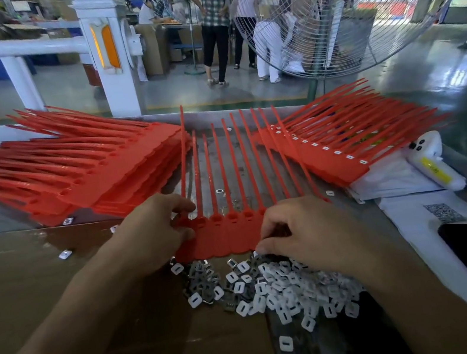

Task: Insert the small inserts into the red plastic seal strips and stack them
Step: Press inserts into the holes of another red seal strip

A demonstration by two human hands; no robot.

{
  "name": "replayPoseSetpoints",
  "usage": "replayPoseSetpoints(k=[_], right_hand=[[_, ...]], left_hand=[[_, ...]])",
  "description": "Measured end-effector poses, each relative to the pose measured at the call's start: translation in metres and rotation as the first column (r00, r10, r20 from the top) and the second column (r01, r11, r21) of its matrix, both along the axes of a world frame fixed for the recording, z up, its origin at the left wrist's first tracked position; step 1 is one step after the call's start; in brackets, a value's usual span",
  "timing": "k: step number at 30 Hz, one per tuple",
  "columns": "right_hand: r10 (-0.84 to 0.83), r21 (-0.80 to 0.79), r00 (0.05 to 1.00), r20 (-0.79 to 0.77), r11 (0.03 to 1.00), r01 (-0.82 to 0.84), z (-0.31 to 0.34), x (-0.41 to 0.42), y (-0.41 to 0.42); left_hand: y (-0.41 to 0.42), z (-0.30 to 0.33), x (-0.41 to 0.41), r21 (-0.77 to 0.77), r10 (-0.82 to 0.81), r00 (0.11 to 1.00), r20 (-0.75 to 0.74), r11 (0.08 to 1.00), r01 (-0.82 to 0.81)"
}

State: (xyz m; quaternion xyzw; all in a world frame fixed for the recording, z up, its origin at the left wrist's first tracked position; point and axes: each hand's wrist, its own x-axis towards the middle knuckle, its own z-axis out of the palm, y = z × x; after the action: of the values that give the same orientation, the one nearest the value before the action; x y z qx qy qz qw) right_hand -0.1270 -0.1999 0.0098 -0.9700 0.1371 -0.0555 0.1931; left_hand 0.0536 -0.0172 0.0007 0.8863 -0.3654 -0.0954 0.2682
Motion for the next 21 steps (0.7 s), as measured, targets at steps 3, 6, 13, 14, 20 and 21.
replayPoseSetpoints(k=[3,6,13,14,20,21], right_hand=[[0.031,0.034,0.998,-0.045,0.999,-0.03,0.0035,-0.001,0.0014],[0.086,0.082,0.994,-0.072,0.993,-0.08,0.0041,-0.003,-0.0004],[0.172,0.146,0.982,-0.071,0.976,-0.161,-0.0004,-0.0045,-0.0046],[0.175,0.148,0.982,-0.067,0.975,-0.163,-0.001,-0.0046,-0.0041],[0.182,0.178,0.982,-0.052,0.969,-0.17,-0.0021,-0.0066,-0.0051],[0.184,0.176,0.982,-0.048,0.969,-0.173,-0.0022,-0.007,-0.0052]], left_hand=[[0.0007,0.0012,-0.0014,0.026,-0.017,1.0,0.016,1.0,0.017],[0.0014,0.0015,-0.0017,0.039,-0.03,0.999,0.014,0.999,0.029],[0.0025,0.0,0.0002,0.037,-0.036,0.999,0.015,0.999,0.035],[0.0023,-0.0008,0.0005,0.032,-0.038,0.999,0.017,0.999,0.037],[-0.0001,-0.0071,0.0011,-0.045,0.022,0.998,0.056,0.999,-0.019],[-0.0006,-0.0075,0.0009,-0.075,0.039,0.997,0.064,0.997,-0.034]])
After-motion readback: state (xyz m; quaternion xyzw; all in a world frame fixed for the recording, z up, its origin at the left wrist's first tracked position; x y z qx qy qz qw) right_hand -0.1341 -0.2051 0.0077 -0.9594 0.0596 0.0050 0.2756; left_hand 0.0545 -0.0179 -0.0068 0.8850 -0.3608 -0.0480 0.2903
